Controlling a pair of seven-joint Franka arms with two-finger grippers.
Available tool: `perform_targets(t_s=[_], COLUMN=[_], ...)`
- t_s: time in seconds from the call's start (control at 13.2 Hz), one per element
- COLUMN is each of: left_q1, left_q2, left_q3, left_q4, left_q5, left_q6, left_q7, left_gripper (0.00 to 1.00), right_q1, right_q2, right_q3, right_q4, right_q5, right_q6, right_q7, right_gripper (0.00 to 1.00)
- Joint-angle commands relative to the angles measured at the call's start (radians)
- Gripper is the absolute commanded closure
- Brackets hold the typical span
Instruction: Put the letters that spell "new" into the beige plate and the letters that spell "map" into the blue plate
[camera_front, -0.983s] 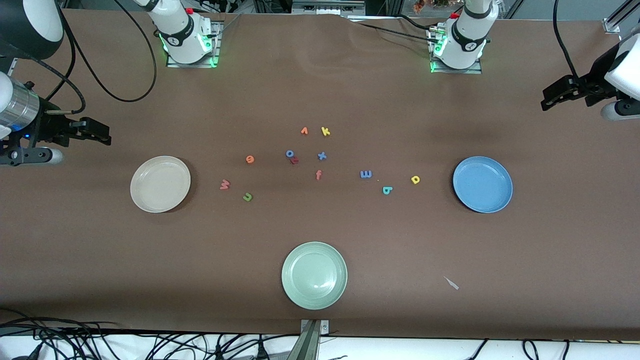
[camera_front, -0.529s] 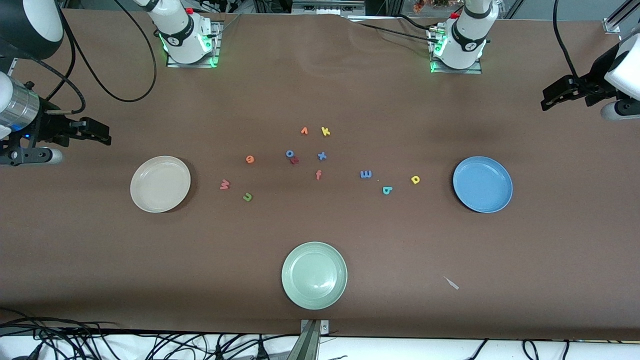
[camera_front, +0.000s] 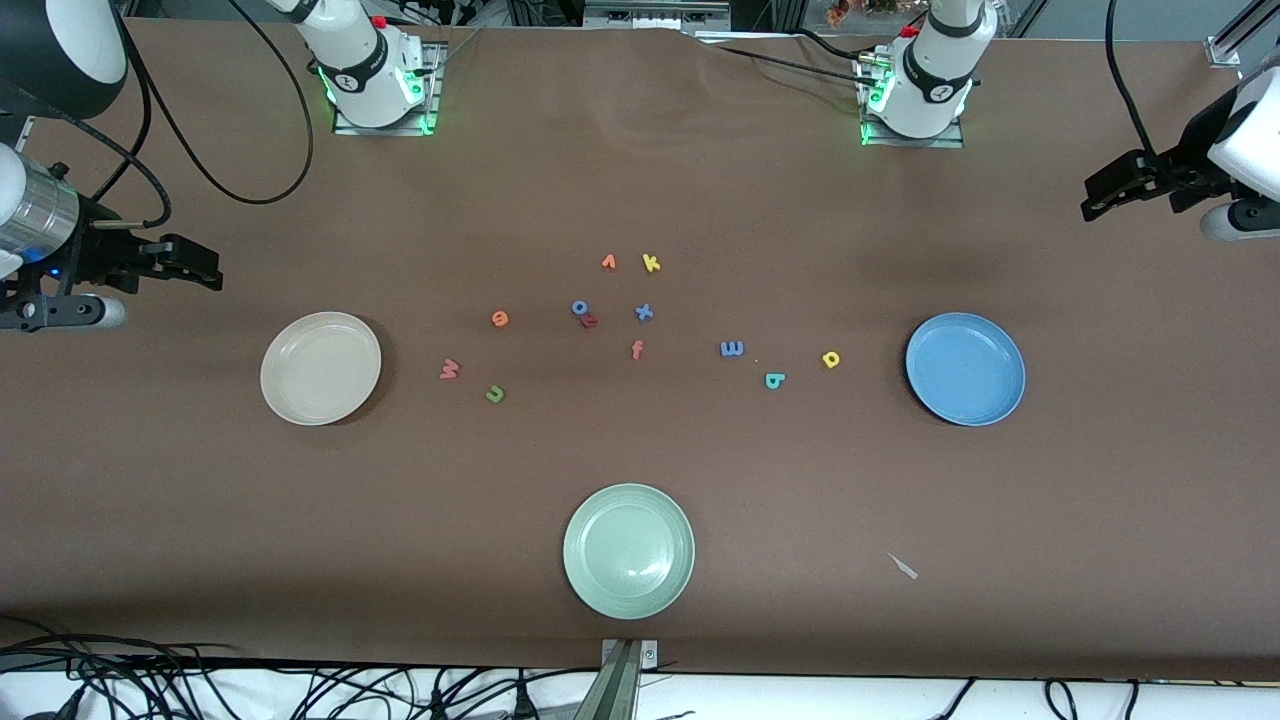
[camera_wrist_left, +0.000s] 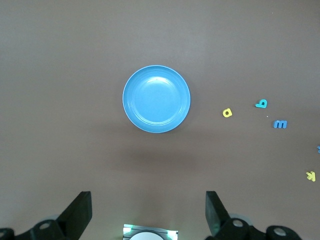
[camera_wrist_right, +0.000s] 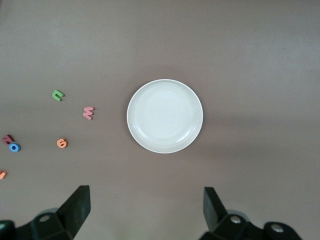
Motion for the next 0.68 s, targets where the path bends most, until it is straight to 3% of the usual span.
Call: perform_targets(t_s=[0.0,0.6], left_q1=[-0.001,-0.011], left_q2=[0.007,0.017], left_q3=[-0.001,-0.010], left_q4=[0.024,0.023], left_q5=[-0.024,-0.022], left_q6=[-0.005,0.029], left_q7=[-0.003,-0.003], left_gripper=[0.00,0.00], right_q1=[-0.005,0.018], right_q2=[0.009,0.042], right_q3=[0.002,0.011], right_q4=[0.015,0.016], right_q5=[0.017,0.014], right_q6=[-0.014,-0.016], right_q7=[-0.002,-0.020], right_gripper=[0.00,0.00])
